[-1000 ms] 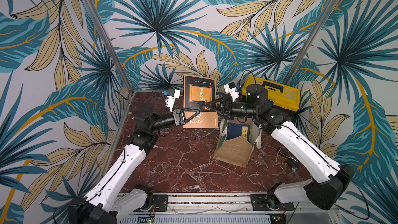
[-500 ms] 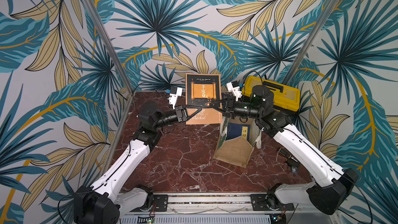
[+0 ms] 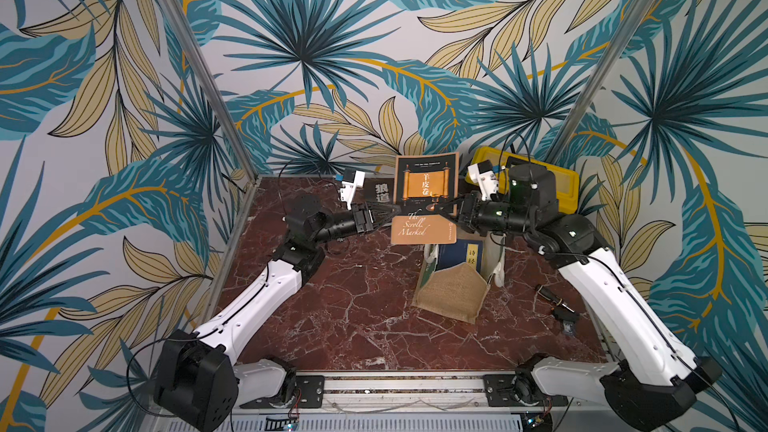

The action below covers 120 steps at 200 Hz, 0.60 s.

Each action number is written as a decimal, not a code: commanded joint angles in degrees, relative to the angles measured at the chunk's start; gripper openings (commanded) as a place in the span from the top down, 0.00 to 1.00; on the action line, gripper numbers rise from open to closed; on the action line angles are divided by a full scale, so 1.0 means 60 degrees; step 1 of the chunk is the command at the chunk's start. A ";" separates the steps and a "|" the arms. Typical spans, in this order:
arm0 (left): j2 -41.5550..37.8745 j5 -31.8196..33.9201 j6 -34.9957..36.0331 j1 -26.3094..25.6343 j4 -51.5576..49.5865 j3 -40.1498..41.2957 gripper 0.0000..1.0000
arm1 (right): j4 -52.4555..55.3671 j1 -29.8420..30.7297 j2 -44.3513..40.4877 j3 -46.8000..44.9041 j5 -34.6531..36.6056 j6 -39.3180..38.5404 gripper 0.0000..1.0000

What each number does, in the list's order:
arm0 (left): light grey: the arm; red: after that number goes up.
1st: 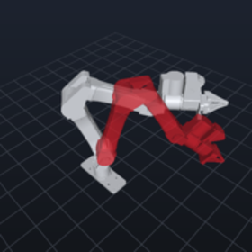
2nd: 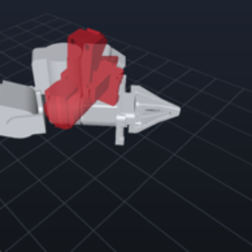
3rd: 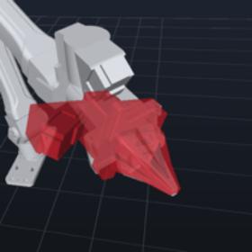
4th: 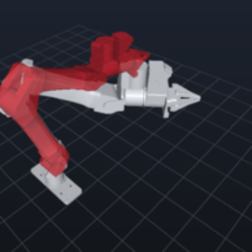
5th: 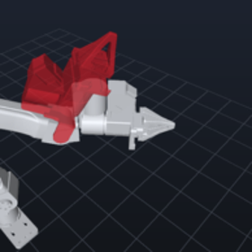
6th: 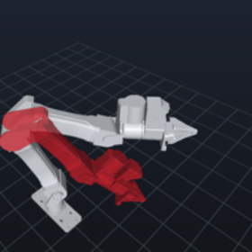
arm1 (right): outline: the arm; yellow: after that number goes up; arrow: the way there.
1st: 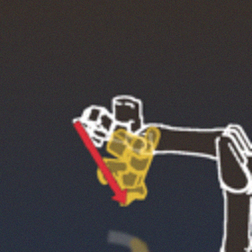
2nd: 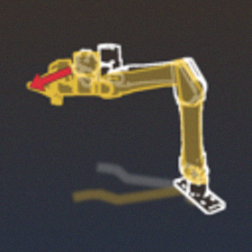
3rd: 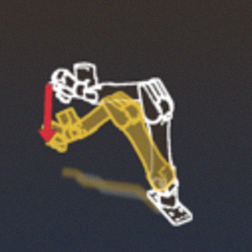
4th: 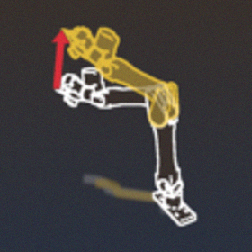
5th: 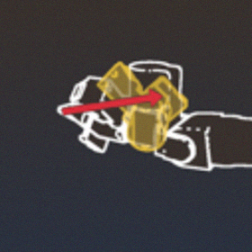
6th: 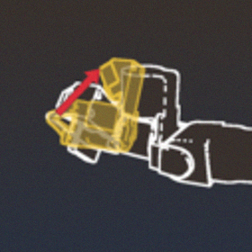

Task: Put the books into the canvas bag
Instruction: Pick up the book from the center of the board, then place the book in the canvas bag, then move the canvas bag to the center of the board.

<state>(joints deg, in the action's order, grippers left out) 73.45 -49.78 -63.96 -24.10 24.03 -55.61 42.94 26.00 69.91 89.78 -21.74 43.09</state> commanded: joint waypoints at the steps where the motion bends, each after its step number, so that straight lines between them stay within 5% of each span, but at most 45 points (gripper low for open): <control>1: 0.0473 0.0657 0.0788 -0.0510 -0.0547 -0.0505 0.38 | 0.2699 -0.0099 -0.0667 0.0458 0.2407 -0.1498 1.00; 54: 0.2374 0.3399 0.3891 -0.2425 -0.6075 -0.3478 0.34 | 0.3888 -0.0186 -0.1320 0.0598 0.4744 -0.1910 1.00; 120: 0.4077 0.5261 0.4661 -0.3431 -0.8588 -0.5208 0.32 | 0.4014 -0.0248 -0.0915 0.0339 0.5291 -0.2239 1.00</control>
<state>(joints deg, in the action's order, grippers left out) 95.72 -24.67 -39.57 -44.18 -18.39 -83.24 68.55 24.75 64.29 92.49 7.88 31.40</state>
